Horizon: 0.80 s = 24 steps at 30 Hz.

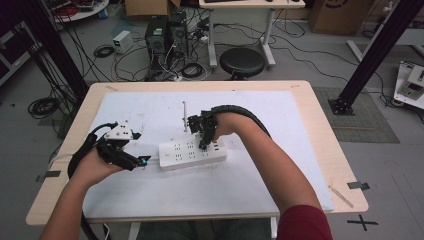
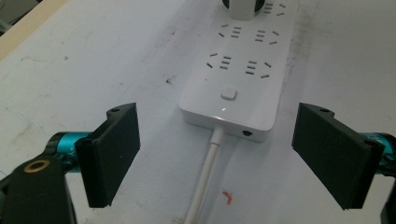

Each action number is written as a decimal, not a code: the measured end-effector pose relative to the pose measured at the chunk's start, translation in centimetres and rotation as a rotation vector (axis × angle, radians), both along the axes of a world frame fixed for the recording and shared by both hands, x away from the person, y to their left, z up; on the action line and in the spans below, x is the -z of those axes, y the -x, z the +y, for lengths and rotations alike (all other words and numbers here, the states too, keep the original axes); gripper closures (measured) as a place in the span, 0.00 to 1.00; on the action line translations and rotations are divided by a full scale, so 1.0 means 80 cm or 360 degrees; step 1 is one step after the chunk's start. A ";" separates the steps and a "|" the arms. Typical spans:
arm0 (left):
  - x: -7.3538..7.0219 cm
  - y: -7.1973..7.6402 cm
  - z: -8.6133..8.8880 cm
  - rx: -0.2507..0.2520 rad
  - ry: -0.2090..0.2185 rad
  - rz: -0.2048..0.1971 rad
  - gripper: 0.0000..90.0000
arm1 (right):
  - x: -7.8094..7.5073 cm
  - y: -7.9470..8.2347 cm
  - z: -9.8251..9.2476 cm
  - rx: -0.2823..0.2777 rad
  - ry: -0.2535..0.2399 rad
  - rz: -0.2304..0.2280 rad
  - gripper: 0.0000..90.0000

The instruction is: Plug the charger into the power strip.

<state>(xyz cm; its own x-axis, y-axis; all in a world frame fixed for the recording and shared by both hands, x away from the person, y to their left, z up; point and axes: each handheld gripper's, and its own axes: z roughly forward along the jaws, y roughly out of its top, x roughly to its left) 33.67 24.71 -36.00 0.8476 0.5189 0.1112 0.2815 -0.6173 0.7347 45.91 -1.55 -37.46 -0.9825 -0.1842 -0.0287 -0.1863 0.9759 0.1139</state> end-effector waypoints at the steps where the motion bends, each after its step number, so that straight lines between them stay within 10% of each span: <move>1: 0.000 0.000 0.000 0.0000 0.0000 0.0000 0.17 | 0.000 0.000 0.000 0.0000 0.0000 0.0000 0.70; 4: -0.001 -0.002 -0.001 0.0021 0.0018 -0.0008 0.17 | -0.004 -0.009 -0.015 0.0175 -0.0144 0.0064 0.45; 14: -0.002 -0.011 -0.003 0.0066 0.0097 -0.0060 0.17 | -0.037 0.017 -0.088 0.0457 -0.0695 0.0089 0.29; 24: -0.001 -0.011 -0.002 0.0118 0.0214 -0.0098 0.17 | -0.057 0.059 -0.157 0.0665 -0.1015 0.0025 0.23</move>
<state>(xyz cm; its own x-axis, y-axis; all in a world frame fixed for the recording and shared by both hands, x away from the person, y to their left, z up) 34.53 24.52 -35.93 0.8779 0.4687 0.0979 0.1906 -0.5296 0.8265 41.22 -14.14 -32.90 -0.9680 0.2506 0.0097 0.1903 0.7090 0.6790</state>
